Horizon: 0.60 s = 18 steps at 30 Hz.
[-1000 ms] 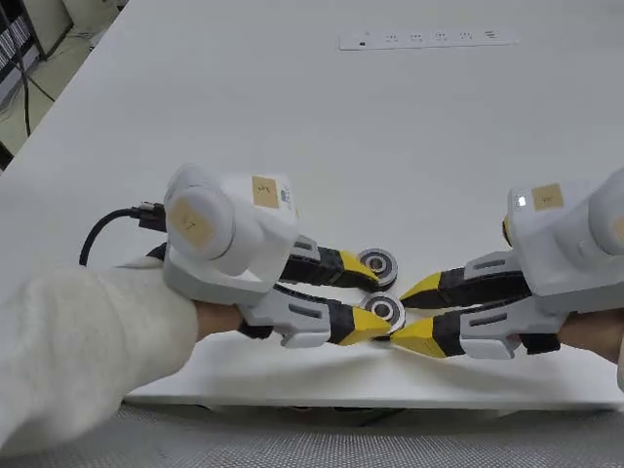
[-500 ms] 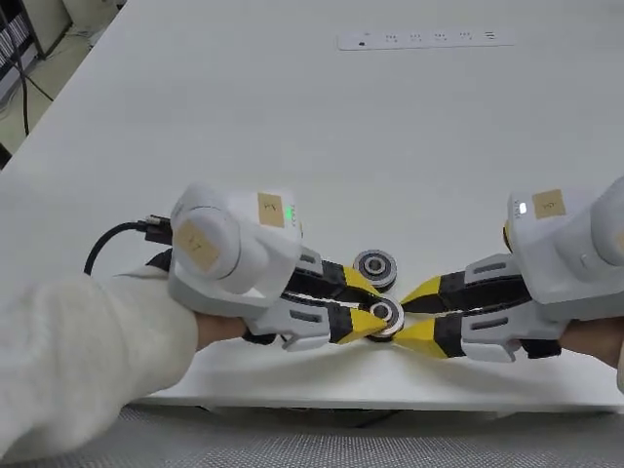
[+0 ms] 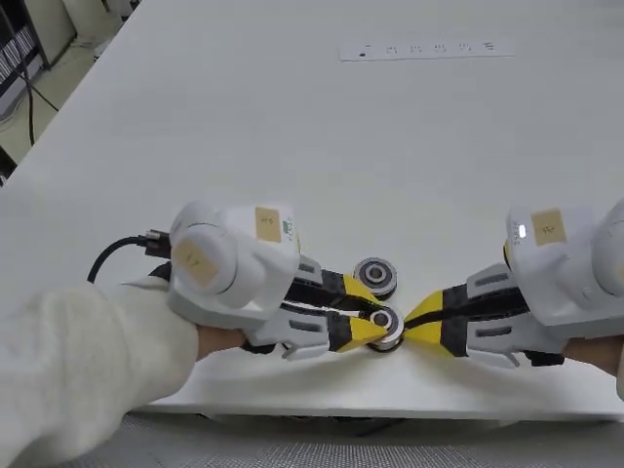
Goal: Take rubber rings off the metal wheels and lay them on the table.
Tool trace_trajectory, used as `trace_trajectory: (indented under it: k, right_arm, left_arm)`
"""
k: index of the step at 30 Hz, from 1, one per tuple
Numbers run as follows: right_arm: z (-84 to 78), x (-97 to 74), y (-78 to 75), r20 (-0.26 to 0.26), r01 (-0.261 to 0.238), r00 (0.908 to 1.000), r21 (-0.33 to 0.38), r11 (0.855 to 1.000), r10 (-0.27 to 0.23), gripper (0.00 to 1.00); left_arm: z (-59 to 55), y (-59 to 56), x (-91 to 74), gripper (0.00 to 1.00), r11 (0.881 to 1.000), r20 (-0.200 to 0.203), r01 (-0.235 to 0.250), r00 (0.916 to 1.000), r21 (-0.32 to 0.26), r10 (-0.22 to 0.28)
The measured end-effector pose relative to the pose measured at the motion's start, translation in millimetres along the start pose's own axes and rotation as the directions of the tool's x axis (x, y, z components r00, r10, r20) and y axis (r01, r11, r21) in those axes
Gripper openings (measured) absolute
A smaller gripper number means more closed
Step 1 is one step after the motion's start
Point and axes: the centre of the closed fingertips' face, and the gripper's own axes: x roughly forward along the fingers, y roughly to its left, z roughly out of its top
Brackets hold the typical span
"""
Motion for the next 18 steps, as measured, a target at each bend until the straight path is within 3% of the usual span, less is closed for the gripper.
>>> trace_trajectory:
  k: [4, 10, 14, 18]
  right_arm:
    - [0.7, 0.3, 0.2, -0.001, -0.006, 1.0, -0.02, 1.0, 0.006, 0.02]
    - [0.6, 0.9, -3.2, -0.001, 0.003, 1.0, 0.123, 0.992, -0.003, 0.0]
    - [-0.8, 0.4, -6.3, 0.023, -0.01, 0.9997, 0.26, 0.965, 0.004, 0.0]
    - [-0.3, -1.4, -7.4, 0.045, -0.024, 0.9989, 0.324, 0.946, 0.01, 0.0]
  left_arm:
    - [-0.1, 0.2, 1.0, 0.14, 1.0, 0.008, 0.0, 1.0, 0.0, 0.0]
    - [-0.3, 1.3, 2.1, 0.14, 1.0, 0.014, -0.001, 0.9999, 0.001, 0.001]
    - [-0.4, 1.6, 2.4, 0.14, 1.0, 0.016, 0.002, 0.9999, 0.002, -0.002]
    - [-0.6, 1.3, 2.8, 0.14, 1.0, 0.016, 0.003, 0.9999, 0.004, -0.003]
